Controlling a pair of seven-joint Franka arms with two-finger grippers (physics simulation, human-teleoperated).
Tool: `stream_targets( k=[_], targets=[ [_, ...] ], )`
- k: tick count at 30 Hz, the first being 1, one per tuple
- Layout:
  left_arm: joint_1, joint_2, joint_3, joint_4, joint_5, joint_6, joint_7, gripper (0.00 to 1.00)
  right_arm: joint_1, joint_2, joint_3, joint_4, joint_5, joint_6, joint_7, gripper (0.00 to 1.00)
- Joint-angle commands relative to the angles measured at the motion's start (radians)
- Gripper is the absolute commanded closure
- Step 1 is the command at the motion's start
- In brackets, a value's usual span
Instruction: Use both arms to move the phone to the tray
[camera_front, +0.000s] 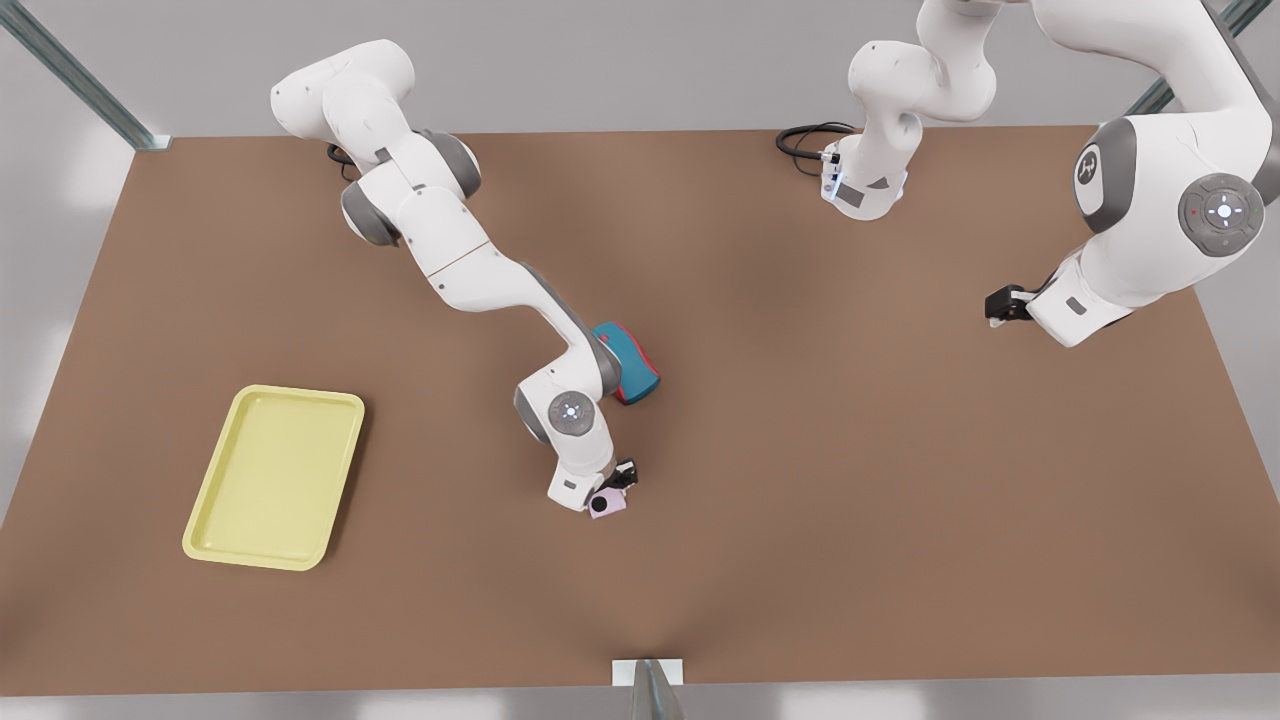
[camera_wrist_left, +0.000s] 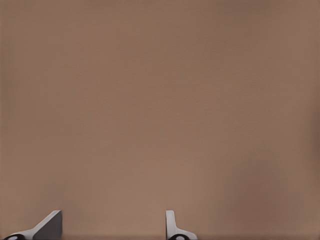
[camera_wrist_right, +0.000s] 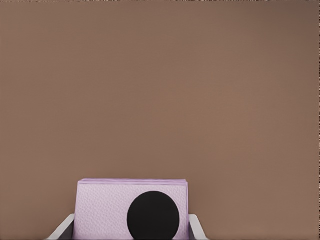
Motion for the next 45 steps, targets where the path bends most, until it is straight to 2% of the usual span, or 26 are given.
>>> stream_targets(
  k=[1,5,6,18,19,21,26,27,28,29,33,35,37,38,39,40,41,45],
  targets=[
    [0.000,-0.001,0.002,0.000,0.001,0.000,0.003,0.00,0.002,-0.003,0.000,0.002,-0.003,-0.004,0.000,0.25],
    [-0.002,-0.001,0.002,0.000,0.001,0.000,-0.003,0.00,-0.006,-0.049,0.000,-0.001,-0.003,-0.017,-0.006,0.25],
    [-0.002,-0.001,0.002,0.000,0.001,0.002,-0.003,0.00,-0.022,-0.086,0.002,-0.004,0.004,-0.074,-0.044,0.25],
    [0.000,0.002,0.002,0.000,0.001,-0.003,-0.003,0.00,-0.412,-0.476,0.014,-0.503,0.019,-0.070,-0.474,0.28],
    [-0.002,0.002,0.002,0.000,0.001,-0.003,-0.003,0.00,-0.450,-0.517,0.013,-0.567,0.019,-0.048,-0.478,0.28],
    [0.000,0.002,0.002,-0.001,0.001,-0.006,-0.003,0.00,-0.570,-0.581,0.014,-0.778,0.016,0.196,-0.647,0.28],
    [-0.002,0.004,0.001,-0.001,0.001,-0.006,-0.012,0.00,-0.776,-0.558,0.014,-0.796,0.042,0.202,-0.911,0.27],
    [0.000,0.004,0.001,-0.001,0.001,-0.006,-0.012,0.00,-0.783,-0.552,0.014,-0.798,0.059,0.202,-0.923,0.18],
    [-0.002,0.004,0.001,-0.001,0.001,-0.008,-0.012,0.00,-0.794,-0.554,0.014,-0.802,0.062,0.197,-0.938,0.00],
    [0.000,0.004,0.001,0.000,0.001,-0.006,-0.012,0.00,-0.805,-0.555,0.014,-0.805,0.062,0.188,-0.946,0.00],
    [-0.002,0.005,0.001,0.000,-0.001,-0.003,-0.014,0.00,-0.800,-0.580,0.014,-0.795,0.091,0.069,-0.935,0.00],
    [-0.003,0.059,-0.035,0.085,0.005,-0.052,-0.017,0.00,-0.765,-0.653,0.029,-0.753,0.093,-0.031,-0.851,0.00],
    [-0.003,0.059,-0.038,0.094,0.005,-0.069,-0.017,0.00,-0.636,-0.684,0.057,-0.386,0.039,-0.541,-0.571,0.00],
    [-0.003,0.059,-0.036,0.094,0.005,-0.070,-0.018,0.00,-0.604,-0.764,0.059,-0.328,0.016,-0.733,-0.468,0.00],
    [-0.003,0.059,-0.036,0.094,0.005,-0.070,-0.018,0.00,-0.599,-0.891,0.054,-0.414,0.019,-0.774,-0.443,0.00],
    [-0.003,0.059,-0.036,0.094,0.005,-0.070,-0.018,0.00,-0.602,-0.945,0.040,-0.456,0.030,-0.789,-0.441,0.00],
    [-0.003,0.059,-0.036,0.094,0.005,-0.077,-0.018,0.00,-0.605,-0.923,0.034,-0.422,0.037,-0.814,-0.402,0.00],
    [-0.003,0.061,-0.038,0.094,0.004,-0.080,-0.018,0.00,-0.592,-0.983,0.014,-0.475,0.068,-0.809,-0.389,0.00]
  ],
)
